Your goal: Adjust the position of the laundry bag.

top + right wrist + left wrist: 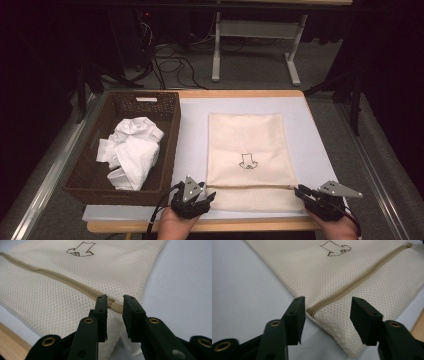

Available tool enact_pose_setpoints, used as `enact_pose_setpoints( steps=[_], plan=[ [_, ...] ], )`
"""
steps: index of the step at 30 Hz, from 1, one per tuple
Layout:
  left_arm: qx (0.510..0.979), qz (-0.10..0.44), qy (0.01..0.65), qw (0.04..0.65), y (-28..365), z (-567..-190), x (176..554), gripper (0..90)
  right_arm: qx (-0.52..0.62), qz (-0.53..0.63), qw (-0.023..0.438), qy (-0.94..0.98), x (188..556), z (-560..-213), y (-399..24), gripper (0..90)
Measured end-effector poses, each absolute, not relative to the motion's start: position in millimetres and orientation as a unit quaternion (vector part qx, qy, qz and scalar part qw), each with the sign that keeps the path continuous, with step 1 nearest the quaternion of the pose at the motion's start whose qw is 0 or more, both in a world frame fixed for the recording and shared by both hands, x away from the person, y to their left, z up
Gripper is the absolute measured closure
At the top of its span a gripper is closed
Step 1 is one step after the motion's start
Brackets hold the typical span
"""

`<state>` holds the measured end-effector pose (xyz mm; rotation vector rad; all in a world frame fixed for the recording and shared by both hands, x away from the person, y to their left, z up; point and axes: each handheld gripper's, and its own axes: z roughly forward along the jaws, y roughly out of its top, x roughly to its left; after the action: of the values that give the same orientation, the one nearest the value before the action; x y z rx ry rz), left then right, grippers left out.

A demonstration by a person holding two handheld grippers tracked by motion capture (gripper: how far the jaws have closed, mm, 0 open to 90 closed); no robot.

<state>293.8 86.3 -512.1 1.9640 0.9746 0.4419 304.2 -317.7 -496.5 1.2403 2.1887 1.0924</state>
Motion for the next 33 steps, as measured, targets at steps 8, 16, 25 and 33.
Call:
enact_pose_setpoints(
  steps=[8, 16, 25, 33],
  plan=[
    [0.786, 0.189, 0.384, 0.446, 86, -510, 295, 42.8, 0.459, 0.372, 0.192, 0.784, 323, -505, -314, 67.8],
    [0.793, 0.195, 0.378, 0.437, 85, -511, 296, 40.9, 0.444, 0.353, 0.195, 0.801, 324, -506, -306, 73.6],
    [0.792, 0.199, 0.375, 0.439, 86, -509, 295, 40.9, 0.442, 0.358, 0.196, 0.798, 320, -504, -307, 76.2],
    [0.791, 0.201, 0.374, 0.440, 86, -509, 295, 40.9, 0.445, 0.365, 0.195, 0.794, 316, -501, -308, 81.3]
  ],
)
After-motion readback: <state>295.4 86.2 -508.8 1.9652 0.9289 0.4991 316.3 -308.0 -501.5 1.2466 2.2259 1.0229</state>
